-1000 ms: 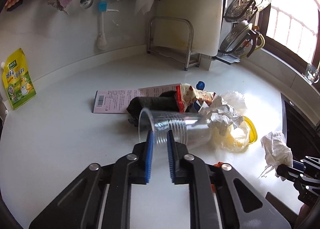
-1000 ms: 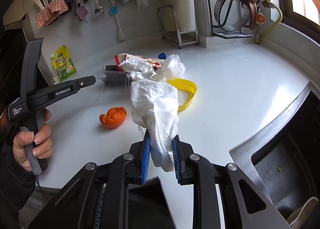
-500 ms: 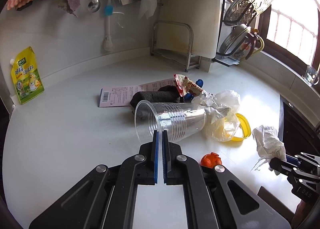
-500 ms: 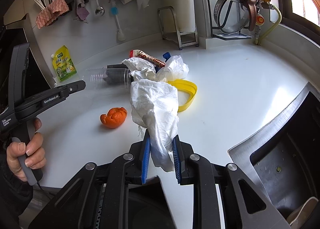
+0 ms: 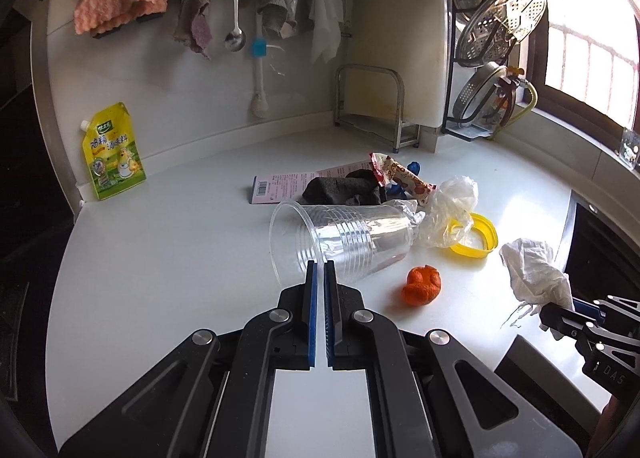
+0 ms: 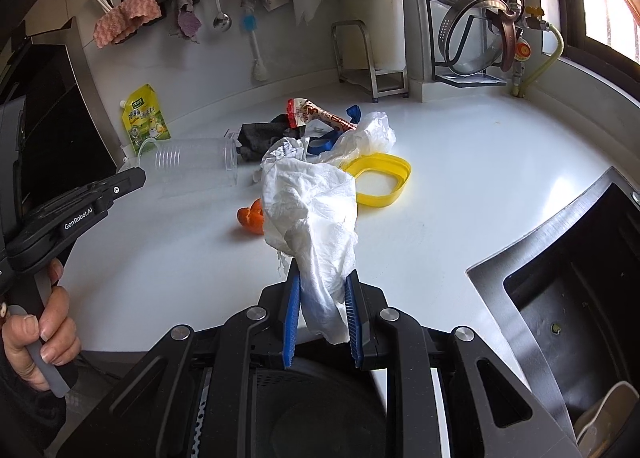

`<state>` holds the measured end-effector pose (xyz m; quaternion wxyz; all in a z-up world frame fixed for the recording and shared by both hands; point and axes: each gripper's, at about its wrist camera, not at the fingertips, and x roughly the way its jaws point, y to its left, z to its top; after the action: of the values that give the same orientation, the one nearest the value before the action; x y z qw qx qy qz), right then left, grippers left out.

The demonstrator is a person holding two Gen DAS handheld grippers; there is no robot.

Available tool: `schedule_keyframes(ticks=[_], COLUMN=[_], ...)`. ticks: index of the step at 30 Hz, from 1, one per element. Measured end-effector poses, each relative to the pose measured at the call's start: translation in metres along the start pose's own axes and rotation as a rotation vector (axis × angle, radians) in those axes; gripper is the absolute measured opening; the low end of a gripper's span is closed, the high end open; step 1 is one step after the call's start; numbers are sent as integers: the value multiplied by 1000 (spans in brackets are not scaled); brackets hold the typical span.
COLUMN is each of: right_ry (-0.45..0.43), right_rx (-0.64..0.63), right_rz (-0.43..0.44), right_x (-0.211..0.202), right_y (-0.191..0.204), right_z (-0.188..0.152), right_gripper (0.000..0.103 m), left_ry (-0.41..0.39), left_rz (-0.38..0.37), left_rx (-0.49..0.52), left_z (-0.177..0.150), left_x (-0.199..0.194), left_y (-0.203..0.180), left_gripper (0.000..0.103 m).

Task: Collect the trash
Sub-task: 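Carry the tissue in the right tool while the left tool carries the cup to the basket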

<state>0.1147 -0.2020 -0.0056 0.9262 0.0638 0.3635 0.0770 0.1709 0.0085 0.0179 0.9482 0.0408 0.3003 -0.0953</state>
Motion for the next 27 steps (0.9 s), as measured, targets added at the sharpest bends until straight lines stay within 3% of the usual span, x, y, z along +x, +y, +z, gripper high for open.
schedule_keyframes(ticks=[19,27], right_ry=[12,54], right_rx=[-1,1], right_rz=[-10,-25], right_x=[-75,-91], right_y=[40,43], right_z=[-98,-142], right_gripper=[20,20], left_ry=[1,75], left_rz=[26,-40], left_rx=[-6,-2], left_z=[-90,-129], left_x=[-117,-139], left_y=[-15,-41], left_gripper=[4,4])
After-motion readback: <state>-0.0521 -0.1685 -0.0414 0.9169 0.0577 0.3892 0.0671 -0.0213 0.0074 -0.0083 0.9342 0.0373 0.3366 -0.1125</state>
